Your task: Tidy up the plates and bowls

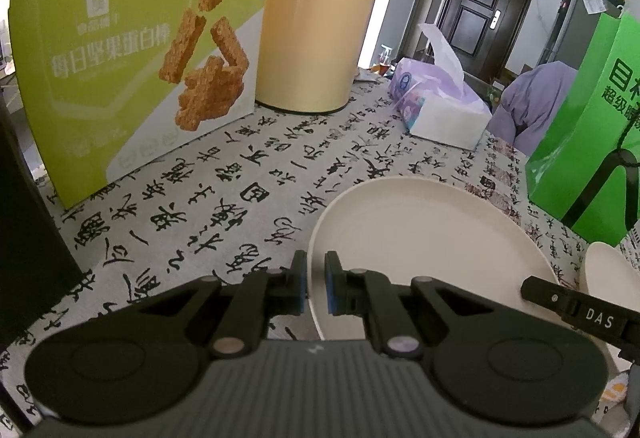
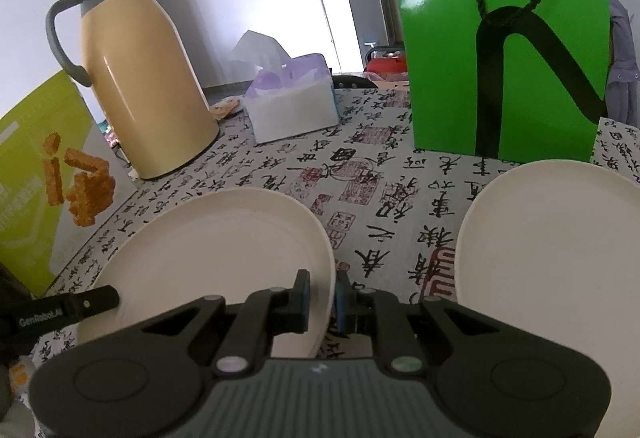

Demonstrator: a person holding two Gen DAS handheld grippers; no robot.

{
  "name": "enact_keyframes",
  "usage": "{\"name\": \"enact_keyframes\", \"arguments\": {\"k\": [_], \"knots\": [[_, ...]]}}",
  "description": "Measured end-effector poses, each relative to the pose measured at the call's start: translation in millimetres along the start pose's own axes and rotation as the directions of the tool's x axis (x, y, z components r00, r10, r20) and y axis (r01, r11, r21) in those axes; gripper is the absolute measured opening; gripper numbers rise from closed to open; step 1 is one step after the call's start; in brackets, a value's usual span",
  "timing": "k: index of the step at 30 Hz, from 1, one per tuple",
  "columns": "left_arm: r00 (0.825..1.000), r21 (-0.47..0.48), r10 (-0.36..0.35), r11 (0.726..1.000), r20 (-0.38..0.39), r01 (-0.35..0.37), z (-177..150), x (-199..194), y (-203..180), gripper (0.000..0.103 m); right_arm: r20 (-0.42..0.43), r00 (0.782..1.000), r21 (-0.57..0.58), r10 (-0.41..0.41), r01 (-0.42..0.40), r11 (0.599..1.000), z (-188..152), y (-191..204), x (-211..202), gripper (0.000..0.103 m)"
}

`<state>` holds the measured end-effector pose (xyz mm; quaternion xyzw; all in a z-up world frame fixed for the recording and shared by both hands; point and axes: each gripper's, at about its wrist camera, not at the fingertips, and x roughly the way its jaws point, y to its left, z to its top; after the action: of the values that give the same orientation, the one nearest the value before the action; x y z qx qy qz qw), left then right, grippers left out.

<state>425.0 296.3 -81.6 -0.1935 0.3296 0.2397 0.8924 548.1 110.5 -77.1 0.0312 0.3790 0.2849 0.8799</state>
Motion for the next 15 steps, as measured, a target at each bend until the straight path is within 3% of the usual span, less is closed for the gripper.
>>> {"name": "enact_keyframes", "arguments": {"k": [15], "knots": [[1.0, 0.006, 0.013, 1.0, 0.006, -0.013, -0.6, -2.1, -1.2, 0.01, 0.006, 1.0, -0.024, 0.0, 0.0, 1.0, -1.1, 2.4, -2.0, 0.012]]}}
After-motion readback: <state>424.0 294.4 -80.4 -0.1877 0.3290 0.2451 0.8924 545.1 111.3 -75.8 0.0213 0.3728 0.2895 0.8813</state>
